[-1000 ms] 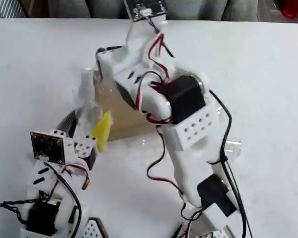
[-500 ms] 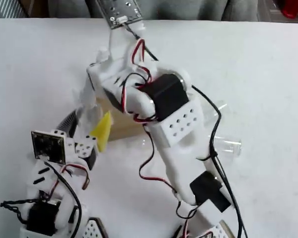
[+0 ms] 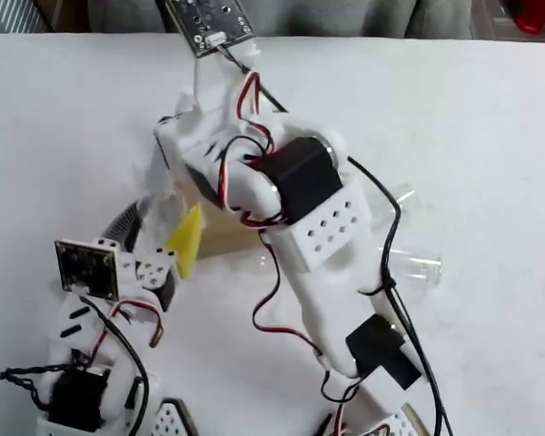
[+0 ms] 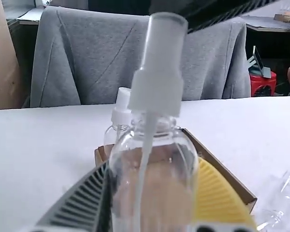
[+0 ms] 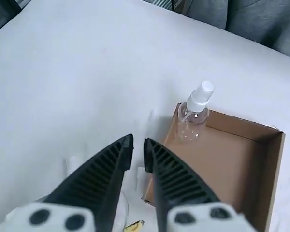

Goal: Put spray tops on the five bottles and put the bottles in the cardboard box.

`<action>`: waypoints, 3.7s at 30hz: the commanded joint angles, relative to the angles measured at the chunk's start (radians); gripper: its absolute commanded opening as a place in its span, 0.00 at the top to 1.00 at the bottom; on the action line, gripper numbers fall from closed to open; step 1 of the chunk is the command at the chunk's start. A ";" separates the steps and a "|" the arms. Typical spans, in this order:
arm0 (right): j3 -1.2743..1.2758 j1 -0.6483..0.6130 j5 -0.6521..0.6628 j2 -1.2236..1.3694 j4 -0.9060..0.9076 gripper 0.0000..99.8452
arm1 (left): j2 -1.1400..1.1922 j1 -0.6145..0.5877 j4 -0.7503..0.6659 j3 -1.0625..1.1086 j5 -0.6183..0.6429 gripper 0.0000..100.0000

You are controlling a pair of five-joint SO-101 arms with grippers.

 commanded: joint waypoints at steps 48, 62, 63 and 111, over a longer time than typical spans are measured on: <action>0.103 -0.010 0.025 -0.295 0.162 0.99 | -0.004 0.002 -0.017 -0.009 -0.002 0.98; 1.020 -0.015 0.025 -0.860 -0.160 0.99 | 0.001 -0.004 -0.051 0.000 0.000 0.98; 1.083 -0.015 0.025 -0.898 -0.205 0.99 | 0.001 -0.004 -0.051 0.000 0.000 0.98; 2.461 -0.383 0.026 -1.412 -1.610 0.99 | 0.447 0.024 0.029 -0.284 0.081 0.98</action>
